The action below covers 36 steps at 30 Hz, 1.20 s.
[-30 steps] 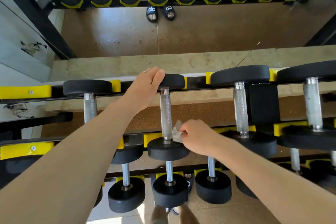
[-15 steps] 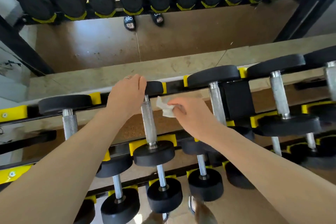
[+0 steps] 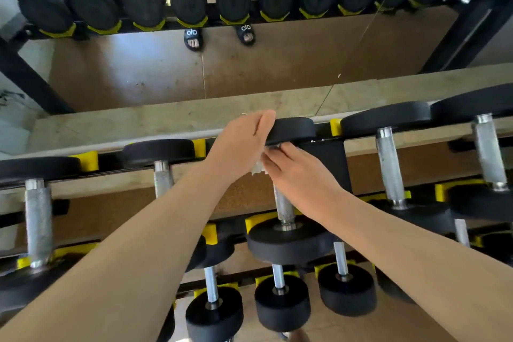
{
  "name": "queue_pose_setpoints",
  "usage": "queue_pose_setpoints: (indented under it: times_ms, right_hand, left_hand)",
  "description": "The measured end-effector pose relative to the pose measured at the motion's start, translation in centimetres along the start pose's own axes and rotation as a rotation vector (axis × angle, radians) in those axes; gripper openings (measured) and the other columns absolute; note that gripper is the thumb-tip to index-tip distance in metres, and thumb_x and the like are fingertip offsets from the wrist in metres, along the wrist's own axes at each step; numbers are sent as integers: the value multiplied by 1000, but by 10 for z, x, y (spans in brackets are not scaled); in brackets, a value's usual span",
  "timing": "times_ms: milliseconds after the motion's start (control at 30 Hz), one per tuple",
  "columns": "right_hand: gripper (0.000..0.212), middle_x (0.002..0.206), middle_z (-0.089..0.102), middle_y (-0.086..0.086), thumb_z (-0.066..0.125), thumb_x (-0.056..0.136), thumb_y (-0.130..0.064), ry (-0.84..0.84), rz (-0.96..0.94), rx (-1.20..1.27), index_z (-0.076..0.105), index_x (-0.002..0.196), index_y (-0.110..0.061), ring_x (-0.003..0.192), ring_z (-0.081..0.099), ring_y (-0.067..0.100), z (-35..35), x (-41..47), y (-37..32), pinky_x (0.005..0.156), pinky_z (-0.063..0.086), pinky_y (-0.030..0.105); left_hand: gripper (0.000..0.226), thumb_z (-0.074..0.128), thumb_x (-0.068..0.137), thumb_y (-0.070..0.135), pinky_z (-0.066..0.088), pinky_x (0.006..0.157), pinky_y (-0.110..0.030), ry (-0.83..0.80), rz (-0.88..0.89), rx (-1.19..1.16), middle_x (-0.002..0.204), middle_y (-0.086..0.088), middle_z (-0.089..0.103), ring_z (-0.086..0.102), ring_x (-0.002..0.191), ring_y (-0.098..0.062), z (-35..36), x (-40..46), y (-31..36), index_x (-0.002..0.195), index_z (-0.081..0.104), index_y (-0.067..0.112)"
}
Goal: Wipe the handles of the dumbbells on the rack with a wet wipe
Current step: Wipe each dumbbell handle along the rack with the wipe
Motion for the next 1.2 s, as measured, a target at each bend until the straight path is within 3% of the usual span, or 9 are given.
queue_pose_setpoints:
  times_ms: [133,267,367,467,600,733,833,1000,1200]
  right_hand:
    - [50,121,64,9,67,75,-6,189,61,187,61,124,-5,111,59,25,-6,-18,21,88,53,33]
    - [24,106,69,-3,61,92,-10,361,717,936,66,114,-19,94,63,8,13,-50,80,85,53,23]
    - [20,94,68,-1,57,93,-9,240,1161,1641,63,101,-27,78,63,13,58,-60,76,75,56,30]
    - [11,90,66,4,57,94,-11,41,1373,1864,63,92,-20,75,58,14,75,-42,61,76,54,30]
    - [12,76,56,2,56,94,-21,-148,1349,1769,58,85,-14,62,51,12,90,-30,57,58,44,24]
    - [16,79,56,4,53,94,-17,-49,1213,2015,63,102,-8,63,47,13,93,-30,54,56,38,27]
    - [17,78,63,8,54,94,-18,17,1184,1631,68,91,-8,67,52,22,75,-34,64,67,42,32]
    - [8,86,64,-12,61,93,-17,479,779,1024,69,92,-19,79,58,0,-7,-40,61,72,39,3]
    - [21,113,68,1,71,83,-10,284,175,428,71,104,-14,104,58,20,-1,-5,14,88,54,32]
  left_hand:
    - [48,26,110,43,38,65,-34,52,-53,-74,70,-1,50,50,68,-18,2,-2,-12,85,56,16]
    - [52,24,109,48,44,72,-41,77,-62,-87,76,-8,55,54,74,-23,3,-3,-16,89,58,14]
    - [51,24,110,46,43,71,-40,98,-47,-96,74,-6,54,52,73,-21,2,-4,-13,86,56,15]
    - [50,24,109,47,41,69,-37,111,-64,-100,72,0,52,50,72,-18,1,-5,-14,84,55,18]
    - [50,24,109,47,41,69,-37,119,-72,-109,71,1,51,50,72,-17,1,-4,-15,84,56,17]
    - [49,25,110,43,35,66,-33,116,-65,-123,69,3,46,44,67,-13,2,-3,-16,81,53,14]
    - [48,25,110,42,35,66,-31,110,-62,-126,71,2,47,44,69,-12,3,-3,-16,82,54,15]
    - [49,25,110,43,36,67,-32,105,-51,-128,75,-4,52,47,73,-15,3,-2,-17,83,55,15]
    - [49,24,110,42,41,73,-32,104,-36,-103,80,-6,57,51,77,-15,4,-1,-17,92,60,13]
Point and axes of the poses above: each hand's wrist, its own x-axis towards the middle knuckle, its own z-axis out of the palm, y = z × x, the point moved 10 cm from there along x, towards the middle knuckle
